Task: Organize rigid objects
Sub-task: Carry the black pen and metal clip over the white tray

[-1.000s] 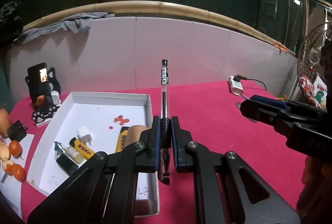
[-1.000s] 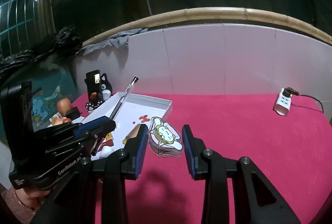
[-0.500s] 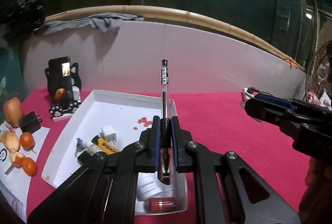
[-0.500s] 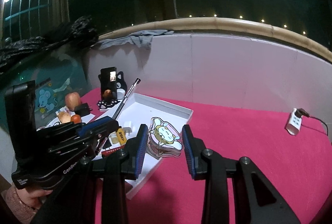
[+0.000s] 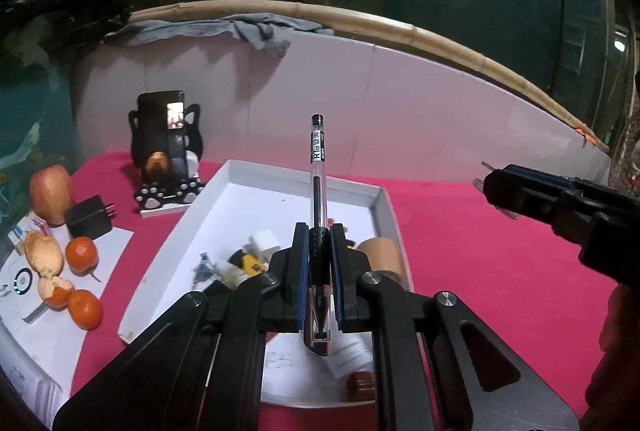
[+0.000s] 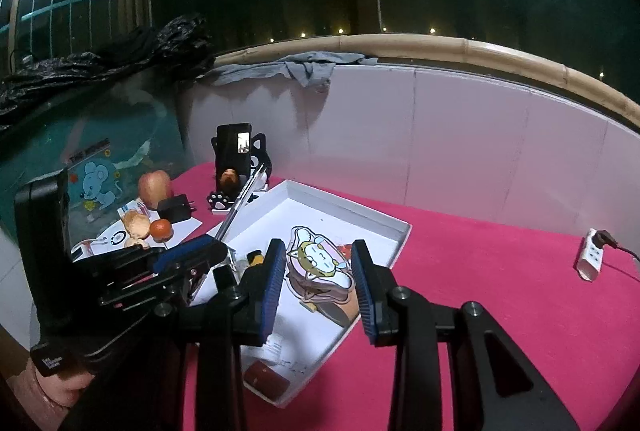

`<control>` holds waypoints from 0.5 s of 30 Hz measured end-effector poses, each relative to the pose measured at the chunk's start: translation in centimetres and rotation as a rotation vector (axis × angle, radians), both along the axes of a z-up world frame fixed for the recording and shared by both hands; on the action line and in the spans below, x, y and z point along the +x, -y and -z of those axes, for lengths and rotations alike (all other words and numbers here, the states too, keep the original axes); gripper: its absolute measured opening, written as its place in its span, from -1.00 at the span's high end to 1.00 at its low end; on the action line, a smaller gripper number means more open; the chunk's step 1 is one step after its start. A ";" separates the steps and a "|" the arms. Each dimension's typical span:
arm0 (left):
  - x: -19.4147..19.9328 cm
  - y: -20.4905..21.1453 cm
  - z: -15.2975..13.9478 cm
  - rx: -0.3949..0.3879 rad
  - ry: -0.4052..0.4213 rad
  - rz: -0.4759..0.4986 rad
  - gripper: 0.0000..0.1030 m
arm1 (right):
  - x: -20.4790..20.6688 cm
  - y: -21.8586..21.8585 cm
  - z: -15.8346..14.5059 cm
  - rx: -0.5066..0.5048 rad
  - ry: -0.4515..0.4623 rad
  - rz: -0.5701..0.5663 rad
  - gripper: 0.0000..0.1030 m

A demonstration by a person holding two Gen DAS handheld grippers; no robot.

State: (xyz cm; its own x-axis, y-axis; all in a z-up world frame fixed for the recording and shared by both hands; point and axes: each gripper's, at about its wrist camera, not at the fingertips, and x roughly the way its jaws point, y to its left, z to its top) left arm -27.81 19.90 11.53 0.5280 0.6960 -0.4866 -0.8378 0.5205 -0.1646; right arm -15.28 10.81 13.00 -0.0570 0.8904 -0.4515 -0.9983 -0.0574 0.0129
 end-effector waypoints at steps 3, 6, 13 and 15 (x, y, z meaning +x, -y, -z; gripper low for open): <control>-0.6 -0.6 0.4 0.000 -0.015 -0.020 0.82 | -0.2 -0.9 0.2 -0.015 -0.011 -0.004 0.35; -1.2 -1.4 0.9 -0.007 -0.028 -0.039 0.82 | -0.5 -1.8 0.4 -0.027 -0.016 -0.006 0.35; -1.3 -3.5 1.8 -0.017 -0.071 -0.065 0.82 | -1.1 -4.5 1.5 -0.068 -0.038 -0.013 0.35; -1.3 -4.0 2.0 -0.022 -0.080 -0.068 0.82 | -1.1 -5.3 2.0 -0.084 -0.044 -0.013 0.35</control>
State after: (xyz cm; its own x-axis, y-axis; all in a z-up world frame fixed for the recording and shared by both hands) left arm -29.09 23.87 9.49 0.4384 0.7179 -0.5407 -0.8822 0.4588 -0.1060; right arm -16.40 16.11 11.02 -0.0895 0.8486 -0.5215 -0.9958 -0.0669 0.0621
